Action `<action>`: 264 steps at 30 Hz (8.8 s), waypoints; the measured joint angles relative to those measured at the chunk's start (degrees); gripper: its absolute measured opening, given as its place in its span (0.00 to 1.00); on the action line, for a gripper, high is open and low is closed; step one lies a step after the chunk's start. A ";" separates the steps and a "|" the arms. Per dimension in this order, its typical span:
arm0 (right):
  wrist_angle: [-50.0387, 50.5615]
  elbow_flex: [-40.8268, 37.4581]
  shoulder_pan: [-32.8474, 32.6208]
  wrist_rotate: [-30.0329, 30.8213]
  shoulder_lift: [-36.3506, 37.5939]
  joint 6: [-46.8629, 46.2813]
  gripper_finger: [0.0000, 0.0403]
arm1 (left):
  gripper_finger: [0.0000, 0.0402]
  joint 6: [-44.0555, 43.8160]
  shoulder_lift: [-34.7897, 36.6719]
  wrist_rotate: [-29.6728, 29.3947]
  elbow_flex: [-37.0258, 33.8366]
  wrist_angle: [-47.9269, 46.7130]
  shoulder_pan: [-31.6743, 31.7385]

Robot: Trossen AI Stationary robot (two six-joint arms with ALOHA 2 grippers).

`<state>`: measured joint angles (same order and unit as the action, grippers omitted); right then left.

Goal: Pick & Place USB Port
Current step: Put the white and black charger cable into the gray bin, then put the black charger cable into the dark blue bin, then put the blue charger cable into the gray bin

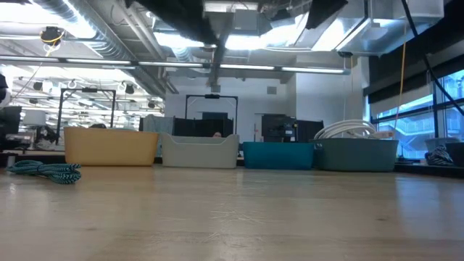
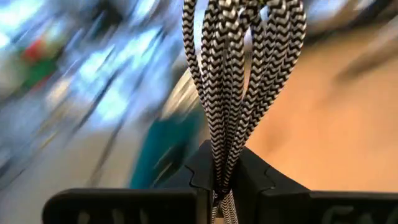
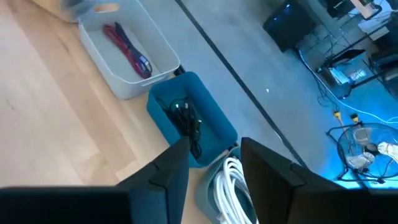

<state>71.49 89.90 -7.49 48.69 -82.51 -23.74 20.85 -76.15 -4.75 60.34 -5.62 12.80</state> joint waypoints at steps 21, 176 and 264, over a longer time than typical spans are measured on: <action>-0.39 -0.43 -0.07 -0.24 -0.10 -0.21 0.37 | 0.06 14.92 -32.25 -17.47 18.58 -28.72 16.69; -40.06 -17.21 36.11 -38.22 -7.67 32.66 0.00 | 0.47 -19.09 38.75 -31.42 -31.85 3.72 -37.77; -66.31 -63.09 -4.79 -26.44 43.58 13.75 0.35 | 0.47 -18.02 38.18 -33.69 -31.83 5.32 -37.73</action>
<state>5.18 26.81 -12.27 22.25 -38.93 -9.99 2.83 -37.97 -38.43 28.51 -0.30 -24.93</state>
